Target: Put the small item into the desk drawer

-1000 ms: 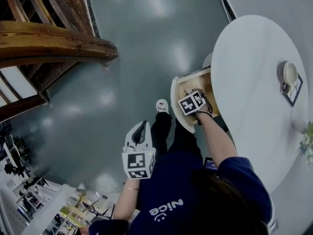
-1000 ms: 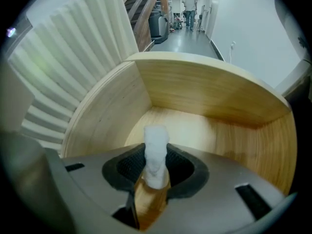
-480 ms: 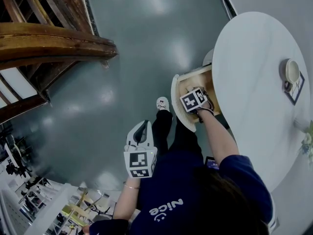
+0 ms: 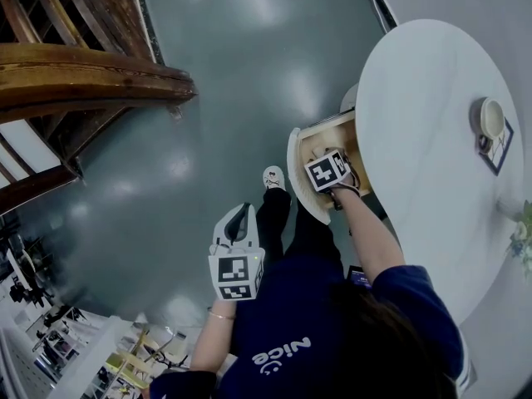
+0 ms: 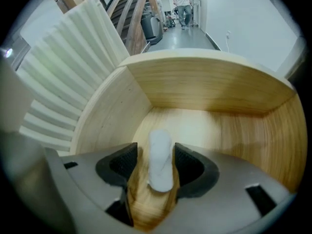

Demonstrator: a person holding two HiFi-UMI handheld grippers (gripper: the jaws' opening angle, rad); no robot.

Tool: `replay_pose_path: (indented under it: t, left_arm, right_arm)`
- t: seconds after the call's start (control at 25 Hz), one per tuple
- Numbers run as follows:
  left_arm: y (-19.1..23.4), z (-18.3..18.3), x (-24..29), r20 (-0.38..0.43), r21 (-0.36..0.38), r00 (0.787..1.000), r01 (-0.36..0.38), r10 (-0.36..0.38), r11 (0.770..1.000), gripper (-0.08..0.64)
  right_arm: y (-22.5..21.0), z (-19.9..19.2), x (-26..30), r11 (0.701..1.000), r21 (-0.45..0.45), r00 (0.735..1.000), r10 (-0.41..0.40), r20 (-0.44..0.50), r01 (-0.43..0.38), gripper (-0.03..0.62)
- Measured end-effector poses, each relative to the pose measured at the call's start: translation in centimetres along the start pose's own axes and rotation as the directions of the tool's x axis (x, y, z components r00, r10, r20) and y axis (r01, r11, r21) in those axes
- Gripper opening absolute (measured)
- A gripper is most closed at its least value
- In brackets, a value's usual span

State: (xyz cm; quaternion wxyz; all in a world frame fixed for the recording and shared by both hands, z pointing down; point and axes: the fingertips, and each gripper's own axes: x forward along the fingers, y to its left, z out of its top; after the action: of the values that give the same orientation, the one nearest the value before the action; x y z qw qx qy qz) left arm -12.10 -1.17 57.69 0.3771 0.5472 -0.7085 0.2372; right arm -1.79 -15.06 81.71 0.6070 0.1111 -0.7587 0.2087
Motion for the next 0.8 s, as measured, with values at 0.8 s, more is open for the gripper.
replay_pose_path:
  t: [0.8]
  left_arm:
    - [-0.9,3.8,1.0,0.090,0.017,0.992,0.091,-0.092,0.996,0.003]
  right_arm:
    - [1.9,1.8,-8.4,0.998,0.002,0.989,-0.059,0.137,0.059,0.262]
